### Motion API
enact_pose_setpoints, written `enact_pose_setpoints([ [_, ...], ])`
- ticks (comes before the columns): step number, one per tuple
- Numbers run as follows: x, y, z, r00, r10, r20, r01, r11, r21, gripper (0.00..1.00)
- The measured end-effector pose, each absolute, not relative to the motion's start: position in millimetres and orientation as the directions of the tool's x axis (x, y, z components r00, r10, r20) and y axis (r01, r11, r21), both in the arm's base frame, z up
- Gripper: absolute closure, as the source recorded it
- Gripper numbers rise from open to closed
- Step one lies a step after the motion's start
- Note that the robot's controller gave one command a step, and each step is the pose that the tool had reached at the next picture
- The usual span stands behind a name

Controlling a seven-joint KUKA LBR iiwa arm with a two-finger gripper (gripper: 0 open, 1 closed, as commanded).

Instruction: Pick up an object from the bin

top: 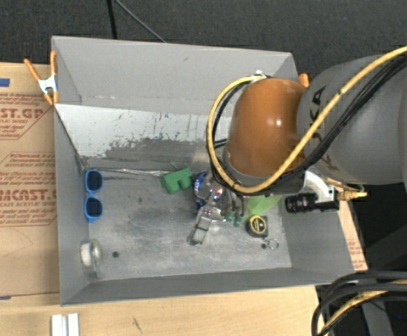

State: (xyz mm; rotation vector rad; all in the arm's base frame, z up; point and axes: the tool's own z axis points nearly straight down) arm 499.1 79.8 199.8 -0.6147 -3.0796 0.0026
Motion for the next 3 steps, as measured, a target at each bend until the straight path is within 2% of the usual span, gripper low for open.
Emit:
enact_pose_setpoints([
  [1,534.2,46.2,172.3,-0.936,0.353,-0.002,0.353,0.936,-0.002,0.0],
  [2,580.5,66.1,82.3,-0.95,0.311,0.001,0.311,0.95,-0.001,0.0],
  [3,581.0,66.2,86.2,-0.95,0.312,-0.001,0.312,0.95,0.001,1.0],
])
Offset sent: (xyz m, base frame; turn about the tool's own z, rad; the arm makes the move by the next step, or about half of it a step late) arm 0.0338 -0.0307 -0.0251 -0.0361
